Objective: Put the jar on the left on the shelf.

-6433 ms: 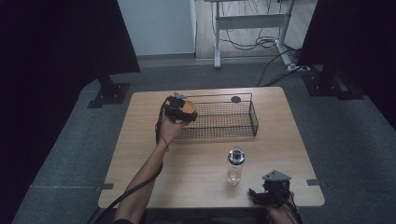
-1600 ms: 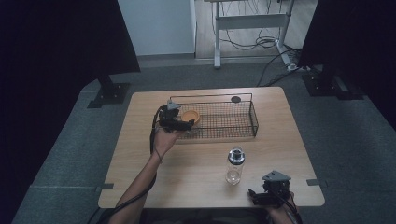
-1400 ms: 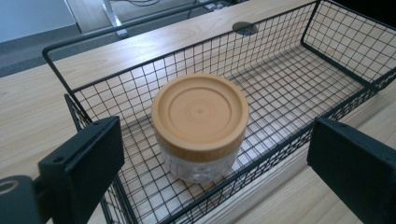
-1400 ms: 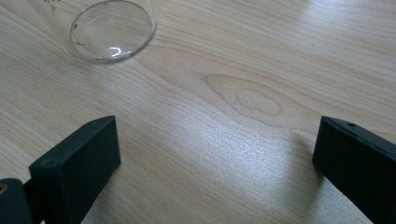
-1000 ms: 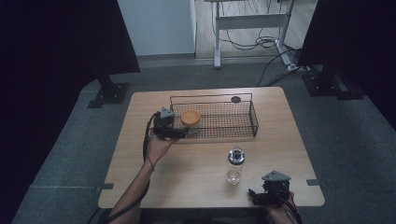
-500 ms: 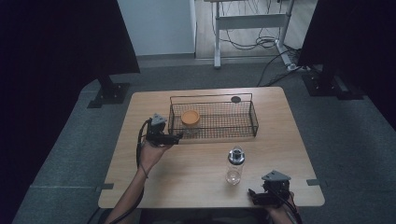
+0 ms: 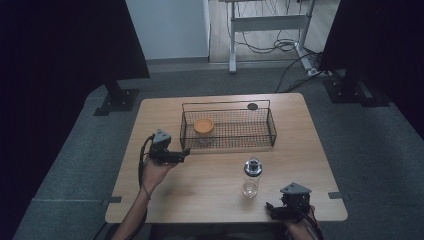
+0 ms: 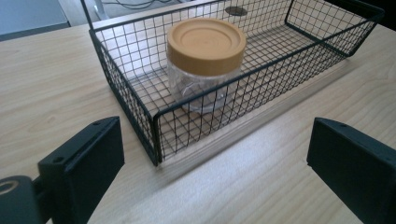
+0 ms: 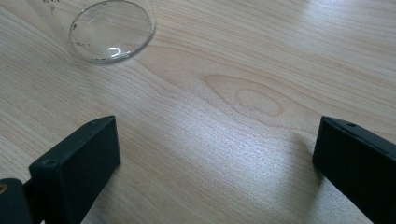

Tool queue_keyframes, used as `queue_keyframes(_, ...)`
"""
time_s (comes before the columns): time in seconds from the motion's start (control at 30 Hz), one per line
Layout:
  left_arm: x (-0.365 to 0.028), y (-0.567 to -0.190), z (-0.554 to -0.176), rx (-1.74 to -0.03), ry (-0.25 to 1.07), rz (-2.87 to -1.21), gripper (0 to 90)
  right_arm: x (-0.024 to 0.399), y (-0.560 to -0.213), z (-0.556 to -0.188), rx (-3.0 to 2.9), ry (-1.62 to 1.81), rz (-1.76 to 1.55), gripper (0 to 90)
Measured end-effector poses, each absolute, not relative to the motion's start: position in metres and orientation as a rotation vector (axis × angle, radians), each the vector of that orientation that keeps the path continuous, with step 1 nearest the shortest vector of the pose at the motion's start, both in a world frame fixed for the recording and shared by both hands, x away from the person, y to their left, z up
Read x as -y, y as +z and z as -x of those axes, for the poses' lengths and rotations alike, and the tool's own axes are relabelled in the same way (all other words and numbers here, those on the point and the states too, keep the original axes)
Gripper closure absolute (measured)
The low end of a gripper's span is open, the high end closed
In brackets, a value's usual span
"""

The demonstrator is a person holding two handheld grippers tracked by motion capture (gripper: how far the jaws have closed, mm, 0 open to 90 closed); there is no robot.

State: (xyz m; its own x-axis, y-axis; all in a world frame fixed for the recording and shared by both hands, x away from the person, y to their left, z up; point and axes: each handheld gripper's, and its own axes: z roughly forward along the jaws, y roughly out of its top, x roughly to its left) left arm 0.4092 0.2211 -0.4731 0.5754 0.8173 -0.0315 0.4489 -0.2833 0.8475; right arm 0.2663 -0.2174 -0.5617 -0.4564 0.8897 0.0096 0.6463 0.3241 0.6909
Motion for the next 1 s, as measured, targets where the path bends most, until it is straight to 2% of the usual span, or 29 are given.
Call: queue_keyframes(1.0,-0.250,-0.510,-0.360,-1.033,0.546,-1.938,4.2,0.217,-0.562,-0.266,-2.226,0.899,-1.363,0.0)
